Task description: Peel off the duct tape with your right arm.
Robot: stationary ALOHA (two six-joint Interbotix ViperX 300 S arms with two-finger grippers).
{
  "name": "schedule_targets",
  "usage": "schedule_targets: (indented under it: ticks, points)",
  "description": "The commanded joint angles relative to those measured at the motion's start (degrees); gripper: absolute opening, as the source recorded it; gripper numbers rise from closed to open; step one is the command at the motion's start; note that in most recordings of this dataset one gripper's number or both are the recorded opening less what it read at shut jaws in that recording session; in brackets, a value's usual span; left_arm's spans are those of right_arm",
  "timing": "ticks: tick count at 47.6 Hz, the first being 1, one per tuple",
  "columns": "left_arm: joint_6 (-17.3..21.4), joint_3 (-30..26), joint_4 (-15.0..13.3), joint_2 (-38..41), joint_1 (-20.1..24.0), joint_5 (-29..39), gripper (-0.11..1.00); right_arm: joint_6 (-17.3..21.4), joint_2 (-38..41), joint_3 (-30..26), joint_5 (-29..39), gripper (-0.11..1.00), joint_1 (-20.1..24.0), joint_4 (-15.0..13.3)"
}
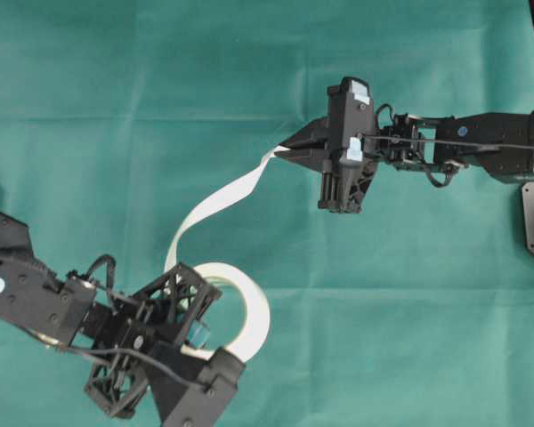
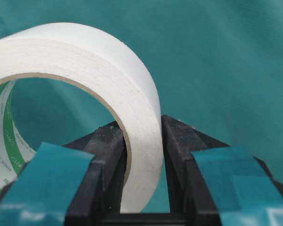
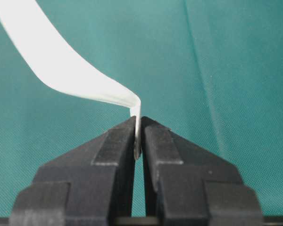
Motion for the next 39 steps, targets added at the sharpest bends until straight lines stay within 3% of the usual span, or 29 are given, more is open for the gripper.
schedule_targets:
  ticks: [1,24,39]
  points:
    - [0.0,-1.85,0.18,-0.7,-0.7,0.7,0.2,0.0,-1.41,-0.97,-0.18,-0.09,-0.53,0.09]
    - [-0.18,-1.41,0.44,2.29,1.85,7.12,0.2,0.0,-1.41,-2.64,4.31,-0.09,-0.7,0.09]
    - [-0.18,-0.62,0.62,2.02,4.04,7.56,0.2,0.0,-1.41,-2.37,4.39,-0.09,-0.88,0.09]
